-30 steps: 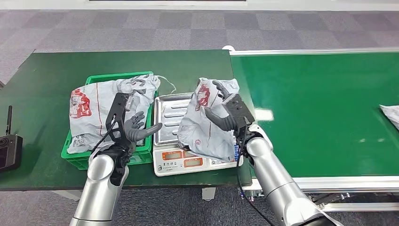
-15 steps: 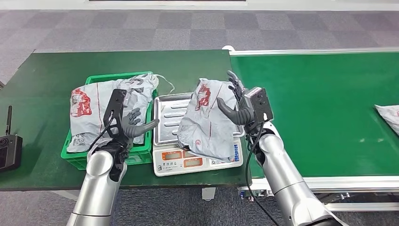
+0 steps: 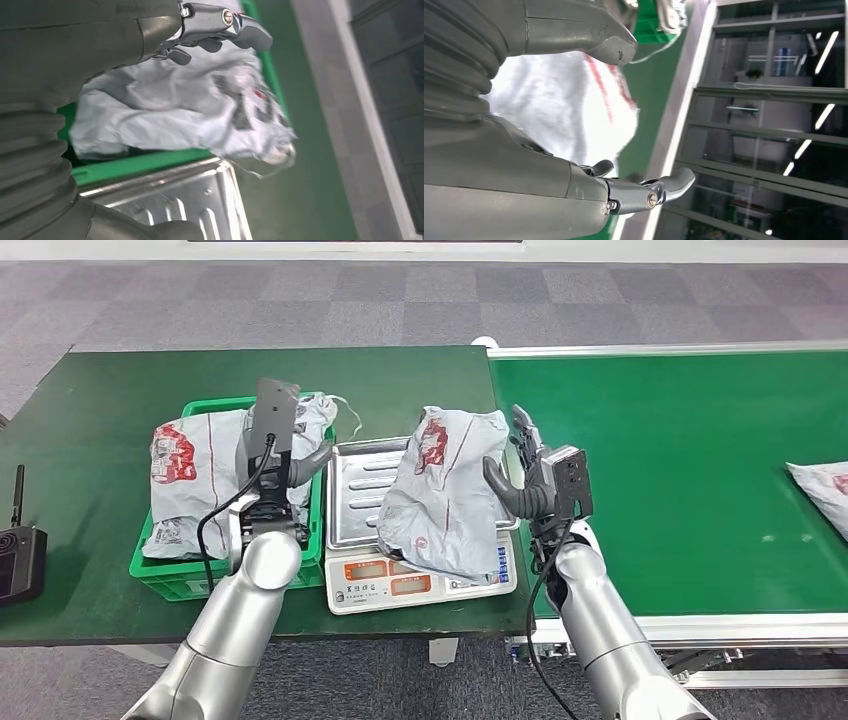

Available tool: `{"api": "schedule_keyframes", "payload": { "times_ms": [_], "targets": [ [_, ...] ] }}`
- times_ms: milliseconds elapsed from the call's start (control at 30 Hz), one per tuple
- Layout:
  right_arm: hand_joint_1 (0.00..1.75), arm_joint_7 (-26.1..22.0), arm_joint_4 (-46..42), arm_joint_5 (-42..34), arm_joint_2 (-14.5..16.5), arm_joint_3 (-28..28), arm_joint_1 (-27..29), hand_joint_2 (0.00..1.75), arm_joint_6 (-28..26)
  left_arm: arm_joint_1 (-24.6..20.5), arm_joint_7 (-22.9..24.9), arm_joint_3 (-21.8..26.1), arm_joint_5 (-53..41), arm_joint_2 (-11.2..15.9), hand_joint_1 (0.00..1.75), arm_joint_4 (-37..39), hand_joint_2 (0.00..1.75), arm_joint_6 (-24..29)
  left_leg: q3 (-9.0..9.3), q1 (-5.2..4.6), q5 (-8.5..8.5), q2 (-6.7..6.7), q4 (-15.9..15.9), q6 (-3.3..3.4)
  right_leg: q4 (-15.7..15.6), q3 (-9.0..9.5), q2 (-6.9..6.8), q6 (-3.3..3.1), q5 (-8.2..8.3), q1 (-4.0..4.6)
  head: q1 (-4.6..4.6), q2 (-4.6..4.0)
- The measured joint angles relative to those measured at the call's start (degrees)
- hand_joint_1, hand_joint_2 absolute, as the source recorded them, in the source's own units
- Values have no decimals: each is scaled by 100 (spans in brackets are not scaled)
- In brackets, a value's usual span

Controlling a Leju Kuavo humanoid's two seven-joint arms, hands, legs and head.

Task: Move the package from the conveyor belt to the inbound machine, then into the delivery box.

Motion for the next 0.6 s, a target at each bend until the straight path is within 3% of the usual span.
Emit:
{"api": "schedule_keyframes", "payload": {
  "times_ms": [367,600],
  "targets": [
    [0,1,81,-2,-2,-74,104,175,1,-215,0,-310,-102,-56,0,353,175,55,0,0,0,16,-1,-1,1,-8,15,-1,2,2,-2,0],
    [0,16,73,-4,0,-129,243,175,27,-337,0,-386,-834,-121,0,496,175,170,-1,0,0,15,0,0,1,-8,15,0,2,0,-1,0]
  ]
}}
